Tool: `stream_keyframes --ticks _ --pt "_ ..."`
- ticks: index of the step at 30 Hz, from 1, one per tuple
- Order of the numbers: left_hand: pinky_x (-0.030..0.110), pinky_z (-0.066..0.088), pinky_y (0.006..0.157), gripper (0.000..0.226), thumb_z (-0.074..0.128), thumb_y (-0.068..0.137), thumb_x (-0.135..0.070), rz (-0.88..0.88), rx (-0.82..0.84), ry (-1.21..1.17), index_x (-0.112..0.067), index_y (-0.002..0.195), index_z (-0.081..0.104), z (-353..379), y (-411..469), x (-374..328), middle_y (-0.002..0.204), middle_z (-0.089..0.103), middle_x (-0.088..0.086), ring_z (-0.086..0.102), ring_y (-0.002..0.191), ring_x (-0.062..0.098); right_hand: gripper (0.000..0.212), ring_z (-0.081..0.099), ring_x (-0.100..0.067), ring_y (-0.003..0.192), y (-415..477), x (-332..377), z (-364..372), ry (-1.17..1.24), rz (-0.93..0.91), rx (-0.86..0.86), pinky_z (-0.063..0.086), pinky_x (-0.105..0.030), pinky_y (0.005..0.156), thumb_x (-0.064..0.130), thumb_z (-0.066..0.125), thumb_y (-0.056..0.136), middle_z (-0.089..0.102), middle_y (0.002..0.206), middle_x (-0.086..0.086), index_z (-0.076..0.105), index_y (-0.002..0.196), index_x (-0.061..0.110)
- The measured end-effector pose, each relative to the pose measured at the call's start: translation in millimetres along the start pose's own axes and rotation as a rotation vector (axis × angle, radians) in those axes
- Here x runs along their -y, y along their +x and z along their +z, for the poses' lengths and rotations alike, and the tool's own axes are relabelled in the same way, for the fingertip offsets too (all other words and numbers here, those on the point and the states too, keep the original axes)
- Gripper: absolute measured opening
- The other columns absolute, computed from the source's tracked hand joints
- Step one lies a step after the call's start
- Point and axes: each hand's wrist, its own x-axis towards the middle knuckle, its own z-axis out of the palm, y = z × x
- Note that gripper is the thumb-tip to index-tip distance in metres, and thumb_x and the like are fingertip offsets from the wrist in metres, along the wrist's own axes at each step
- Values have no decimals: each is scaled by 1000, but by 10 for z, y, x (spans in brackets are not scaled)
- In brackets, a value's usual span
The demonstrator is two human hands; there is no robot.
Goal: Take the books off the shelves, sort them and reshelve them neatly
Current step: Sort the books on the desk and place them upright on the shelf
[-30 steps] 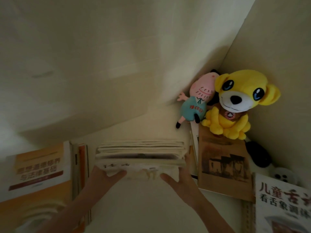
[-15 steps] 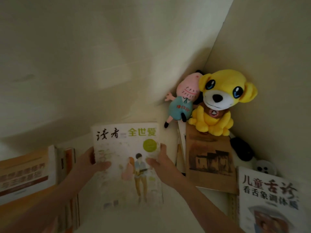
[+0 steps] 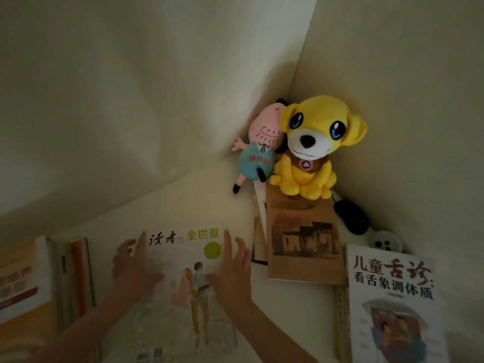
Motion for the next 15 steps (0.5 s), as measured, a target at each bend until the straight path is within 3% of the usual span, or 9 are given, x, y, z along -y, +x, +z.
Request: stream_keyframes --ticks 4,7,11,13,15 --pt "42 33 104 95 83 63 -8 268 -47 -147 -13 144 33 23 -120 -397 134 31 18 40 118 34 82 3 -10 140 -99 -32 -120 284 -219 -23 19 -41 116 44 58 85 -4 153 10 2 144 51" --pt "28 33 99 77 70 70 -24 314 184 -345 -26 138 35 99 -354 -772 121 32 4 39 118 24 75 15 -13 141 -202 -207 -345 346 -253 -53 25 -41 115 49 53 83 9 149 8 6 141 56" --pt "23 32 99 58 70 80 -16 356 423 -398 -41 121 37 391 -682 -1185 125 37 -2 39 125 16 77 17 -1 140 -405 -662 -778 379 -223 -165 25 -34 116 36 63 88 20 149 12 13 144 48" --pt "24 36 97 57 73 72 -23 309 594 -454 -44 113 39 549 -829 -1395 124 42 0 41 126 19 74 11 12 137 -515 -906 -982 339 -224 -304 19 -18 113 51 60 85 20 148 20 12 142 56" --pt "28 39 99 70 77 72 -26 307 731 -470 -44 123 33 700 -966 -1593 131 40 0 41 128 21 73 7 16 135 -612 -1155 -1152 282 -149 -412 12 -15 112 73 49 77 12 147 23 4 135 65"
